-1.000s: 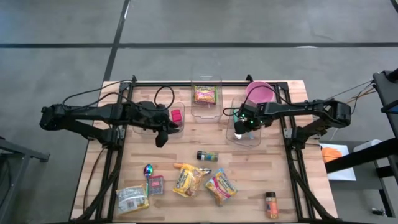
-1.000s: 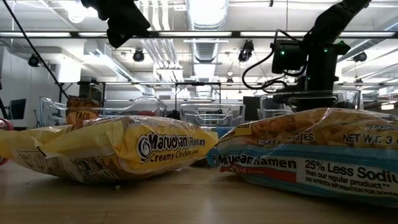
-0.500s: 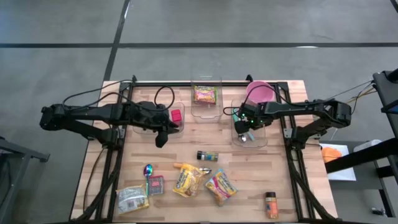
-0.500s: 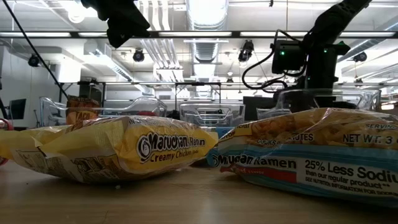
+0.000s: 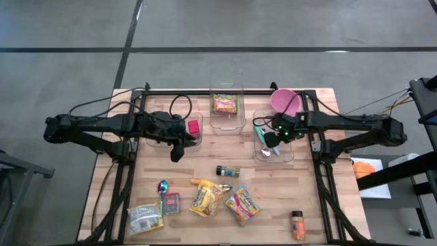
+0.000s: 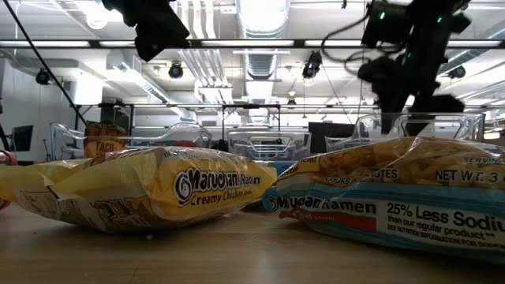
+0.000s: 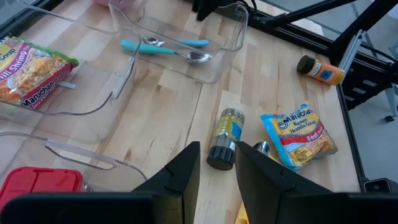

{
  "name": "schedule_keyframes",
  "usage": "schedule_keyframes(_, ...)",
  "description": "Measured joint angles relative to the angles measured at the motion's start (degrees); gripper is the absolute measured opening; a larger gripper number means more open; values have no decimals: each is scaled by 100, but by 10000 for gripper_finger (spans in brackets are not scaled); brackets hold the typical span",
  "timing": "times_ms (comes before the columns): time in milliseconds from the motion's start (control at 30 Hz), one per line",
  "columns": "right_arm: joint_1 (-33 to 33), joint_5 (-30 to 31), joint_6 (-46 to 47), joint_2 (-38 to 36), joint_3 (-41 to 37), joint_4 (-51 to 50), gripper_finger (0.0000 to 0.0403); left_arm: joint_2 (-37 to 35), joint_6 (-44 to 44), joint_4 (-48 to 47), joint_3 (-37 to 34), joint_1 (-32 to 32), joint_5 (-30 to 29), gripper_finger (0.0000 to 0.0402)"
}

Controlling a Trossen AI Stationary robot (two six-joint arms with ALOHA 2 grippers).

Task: Pick & Place Food Item
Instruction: Put the orange seasoning bottle into the left transparent bin

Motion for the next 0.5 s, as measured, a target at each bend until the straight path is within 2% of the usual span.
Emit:
schedule_keyframes(200,838,416,799,-208,737,-1222,226,0,2,2,0,0,0,108)
schedule_keyframes(367,1613,488,1736,85,1486,-2384,226,0,-4,2,0,0,0,108)
schedule_keyframes(500,2413,497,2473,350,1957,-2849,226,0,-264,3,0,0,0,108)
